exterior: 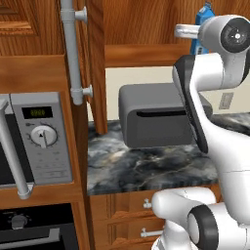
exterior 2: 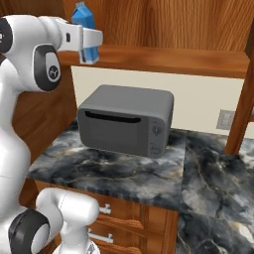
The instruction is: Pick the milk from the counter and place it in the open cabinet.
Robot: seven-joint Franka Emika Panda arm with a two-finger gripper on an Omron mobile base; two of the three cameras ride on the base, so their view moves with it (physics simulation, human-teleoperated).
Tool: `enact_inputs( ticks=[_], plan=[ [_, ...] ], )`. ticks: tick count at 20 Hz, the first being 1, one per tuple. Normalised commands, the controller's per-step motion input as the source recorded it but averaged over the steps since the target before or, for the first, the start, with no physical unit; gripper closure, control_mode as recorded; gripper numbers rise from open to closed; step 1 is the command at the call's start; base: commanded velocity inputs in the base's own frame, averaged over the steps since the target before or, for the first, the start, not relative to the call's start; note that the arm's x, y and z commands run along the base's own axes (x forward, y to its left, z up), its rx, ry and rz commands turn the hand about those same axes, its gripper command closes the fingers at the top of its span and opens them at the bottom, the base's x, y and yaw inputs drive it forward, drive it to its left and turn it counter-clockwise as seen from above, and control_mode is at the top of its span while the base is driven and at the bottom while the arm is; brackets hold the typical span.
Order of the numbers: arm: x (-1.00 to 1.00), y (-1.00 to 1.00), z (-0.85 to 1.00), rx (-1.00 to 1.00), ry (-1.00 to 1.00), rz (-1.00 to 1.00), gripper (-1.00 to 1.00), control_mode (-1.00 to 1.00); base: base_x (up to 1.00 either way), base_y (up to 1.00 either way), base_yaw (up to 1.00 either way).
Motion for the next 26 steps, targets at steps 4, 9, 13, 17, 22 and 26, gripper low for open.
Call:
enact_inputs(
  ticks=[4,9,13,17,22,26],
  plan=[
    [0.44,-0.01,0.00,0.00,0.09,0.00,1.00,-1.00,0.00,0.00,0.00],
    [0.48,0.00,0.00,0.00,0.04,0.00,1.00,-1.00,0.00,0.00,0.00],
    [0.33,0.00,-0.11,0.00,0.00,0.00,1.00,-1.00,0.00,0.00,0.00],
    [0.19,0.00,-0.20,0.00,-0.01,0.00,1.00,-1.00,0.00,0.00,0.00],
    [0.04,0.00,-0.41,0.00,-0.05,0.00,1.00,-1.00,0.00,0.00,0.00],
    [0.04,0.00,-0.28,0.00,-0.13,0.00,1.00,-1.00,0.00,0.00,0.00]
  ],
)
